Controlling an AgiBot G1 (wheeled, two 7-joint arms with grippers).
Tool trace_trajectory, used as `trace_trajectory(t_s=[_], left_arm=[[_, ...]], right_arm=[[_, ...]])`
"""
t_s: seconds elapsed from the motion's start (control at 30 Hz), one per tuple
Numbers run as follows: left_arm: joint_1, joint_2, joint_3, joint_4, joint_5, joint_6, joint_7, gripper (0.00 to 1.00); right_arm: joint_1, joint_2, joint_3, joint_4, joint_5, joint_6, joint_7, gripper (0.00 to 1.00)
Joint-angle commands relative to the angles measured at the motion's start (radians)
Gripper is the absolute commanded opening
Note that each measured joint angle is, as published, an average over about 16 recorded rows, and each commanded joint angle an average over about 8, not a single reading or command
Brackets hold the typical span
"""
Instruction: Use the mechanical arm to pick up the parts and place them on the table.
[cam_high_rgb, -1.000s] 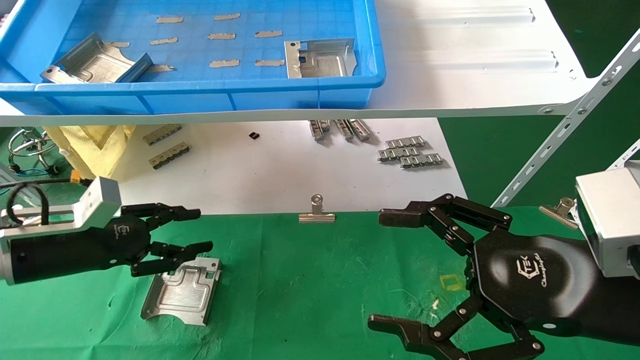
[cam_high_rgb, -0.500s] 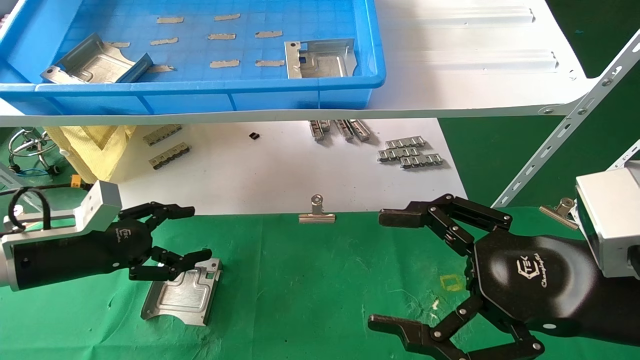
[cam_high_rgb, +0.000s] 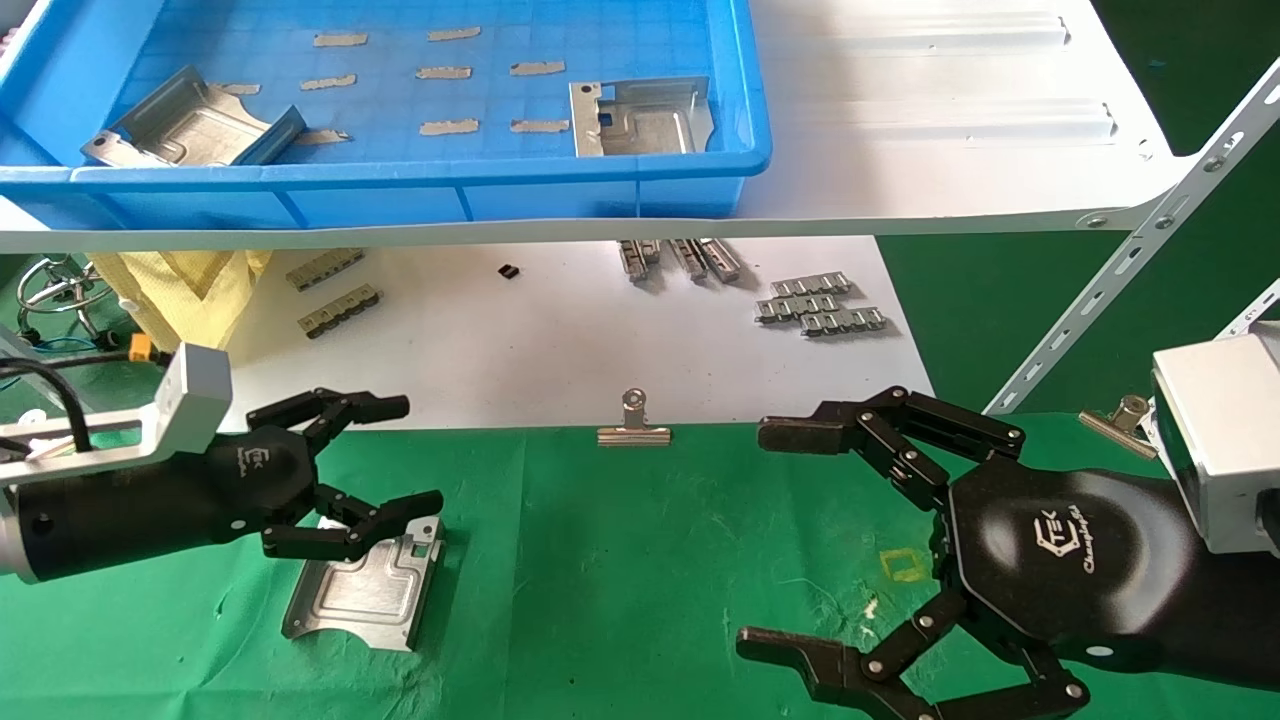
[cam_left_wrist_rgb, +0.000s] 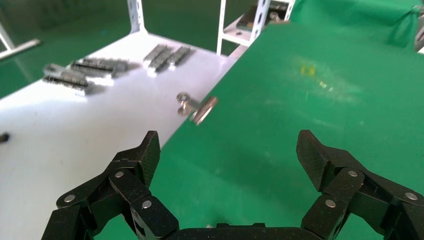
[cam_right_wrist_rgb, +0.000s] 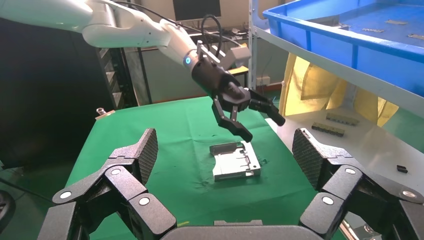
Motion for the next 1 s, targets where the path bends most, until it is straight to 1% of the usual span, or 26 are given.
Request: trace_trajectory(t_s=[0.03, 1.0], left_arm=[[0.016, -0.009, -0.016, -0.042, -0.007, -0.003, -0.021, 1.00], [0.253, -0.142, -0.250, -0.653, -0.111, -0.051, -0.320, 1.00]], right_arm=[[0.000, 0.000, 0.000, 0.000, 0.000, 0.000, 0.000, 1.00], [0.000, 0.000, 0.000, 0.000, 0.000, 0.000, 0.000, 1.00]])
